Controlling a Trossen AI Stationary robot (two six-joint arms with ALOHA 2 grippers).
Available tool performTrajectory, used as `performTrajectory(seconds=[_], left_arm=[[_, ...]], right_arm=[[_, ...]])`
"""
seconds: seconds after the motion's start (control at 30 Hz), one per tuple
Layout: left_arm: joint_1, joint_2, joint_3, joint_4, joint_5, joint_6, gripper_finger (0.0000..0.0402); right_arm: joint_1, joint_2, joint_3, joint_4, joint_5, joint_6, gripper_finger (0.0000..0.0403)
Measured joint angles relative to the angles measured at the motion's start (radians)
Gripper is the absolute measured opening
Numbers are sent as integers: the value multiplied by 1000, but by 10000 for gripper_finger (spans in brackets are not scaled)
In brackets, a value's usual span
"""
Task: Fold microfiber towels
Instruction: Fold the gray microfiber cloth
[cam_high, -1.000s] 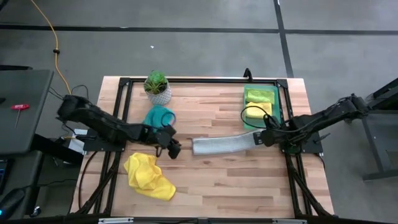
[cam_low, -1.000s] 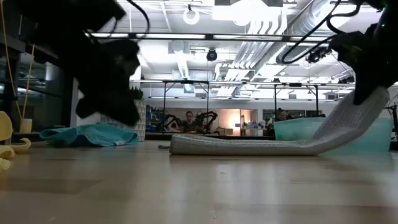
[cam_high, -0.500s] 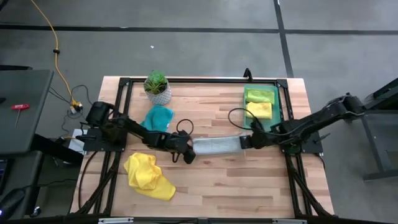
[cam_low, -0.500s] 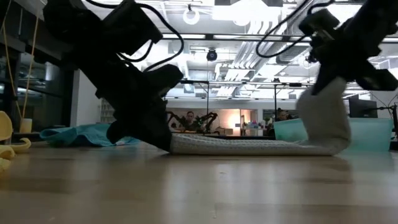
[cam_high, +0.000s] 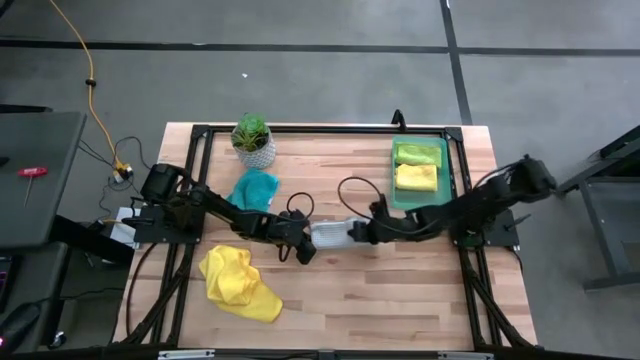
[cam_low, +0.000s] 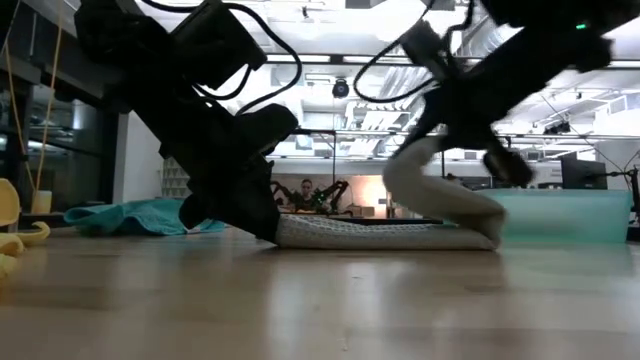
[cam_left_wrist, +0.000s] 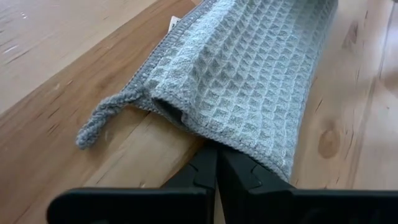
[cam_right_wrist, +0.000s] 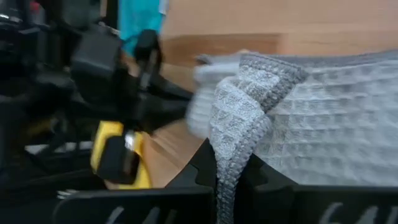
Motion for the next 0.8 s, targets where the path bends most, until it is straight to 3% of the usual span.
performTrajectory(seconds=[0.43, 0.63, 0.8], left_arm=[[0, 0, 0, -3, -1, 8, 0], [0, 0, -1, 0, 0, 2, 0], [0, 2, -2, 9, -4, -1, 0]], right_arm=[[-77, 306, 260, 47, -150, -101, 0], [-77, 341, 281, 39, -114, -51, 3], [-77, 332, 279, 34, -113, -57, 42]])
